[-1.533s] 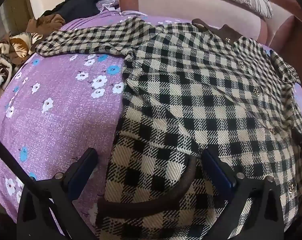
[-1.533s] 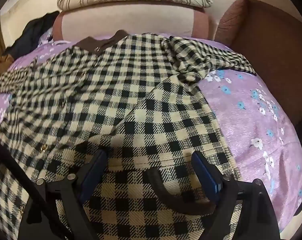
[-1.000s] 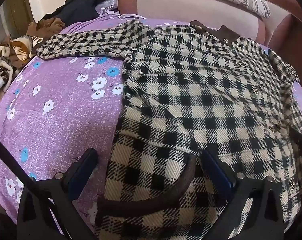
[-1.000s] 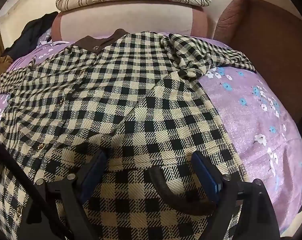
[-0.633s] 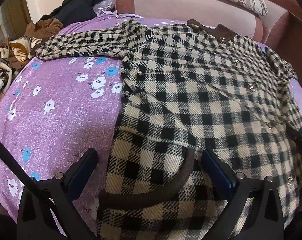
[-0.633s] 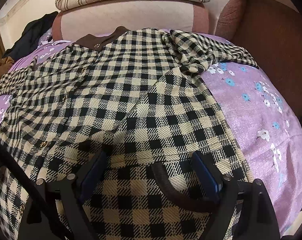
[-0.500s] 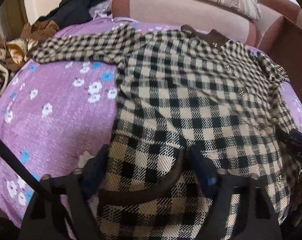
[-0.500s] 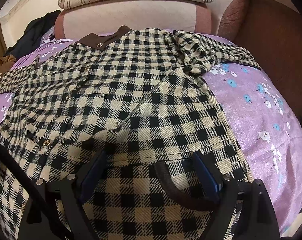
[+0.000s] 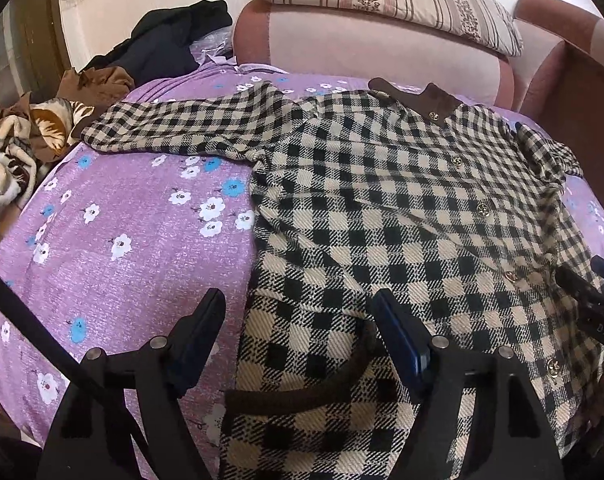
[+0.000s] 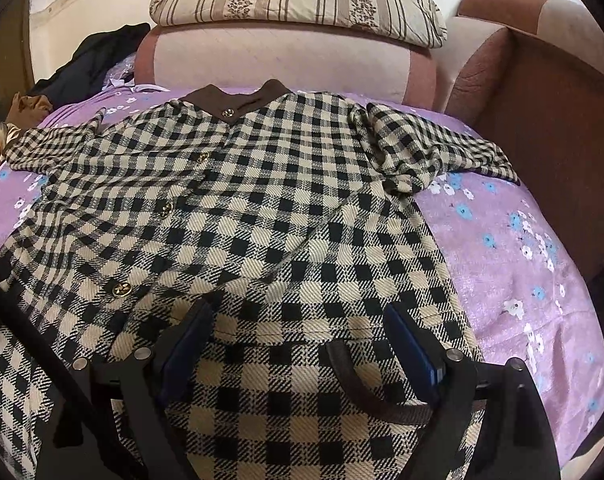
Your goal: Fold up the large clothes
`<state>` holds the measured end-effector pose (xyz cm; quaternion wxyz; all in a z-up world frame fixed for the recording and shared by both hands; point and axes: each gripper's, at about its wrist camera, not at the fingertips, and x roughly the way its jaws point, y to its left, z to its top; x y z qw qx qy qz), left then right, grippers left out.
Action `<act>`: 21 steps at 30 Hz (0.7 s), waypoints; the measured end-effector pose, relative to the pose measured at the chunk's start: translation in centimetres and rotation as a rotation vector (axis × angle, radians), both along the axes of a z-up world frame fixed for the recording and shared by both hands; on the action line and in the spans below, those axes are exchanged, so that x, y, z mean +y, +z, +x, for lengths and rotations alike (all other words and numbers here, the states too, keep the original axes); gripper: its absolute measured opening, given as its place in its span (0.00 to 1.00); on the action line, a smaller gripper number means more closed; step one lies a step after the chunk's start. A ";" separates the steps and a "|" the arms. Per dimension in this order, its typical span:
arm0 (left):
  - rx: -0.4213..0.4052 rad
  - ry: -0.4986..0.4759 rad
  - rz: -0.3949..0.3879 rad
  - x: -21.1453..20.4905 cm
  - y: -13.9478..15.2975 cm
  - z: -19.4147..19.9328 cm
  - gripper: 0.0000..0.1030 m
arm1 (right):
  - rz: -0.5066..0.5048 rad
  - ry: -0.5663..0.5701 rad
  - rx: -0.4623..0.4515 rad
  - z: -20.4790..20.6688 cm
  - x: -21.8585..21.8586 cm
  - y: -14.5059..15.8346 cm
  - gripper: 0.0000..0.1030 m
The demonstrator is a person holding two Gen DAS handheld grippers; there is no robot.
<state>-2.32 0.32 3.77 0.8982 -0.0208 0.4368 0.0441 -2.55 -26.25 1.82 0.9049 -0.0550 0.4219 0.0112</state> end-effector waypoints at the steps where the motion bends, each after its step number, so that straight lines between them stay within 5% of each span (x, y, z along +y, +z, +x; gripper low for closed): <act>1: 0.000 0.003 0.000 0.0 -0.1 0.0 0.73 | 0.003 -0.005 0.002 0.1 -0.1 0.0 0.88; 21: 0.027 0.011 0.006 -0.1 -0.9 0.1 0.73 | 0.007 -0.022 0.007 0.2 -0.4 -0.3 0.88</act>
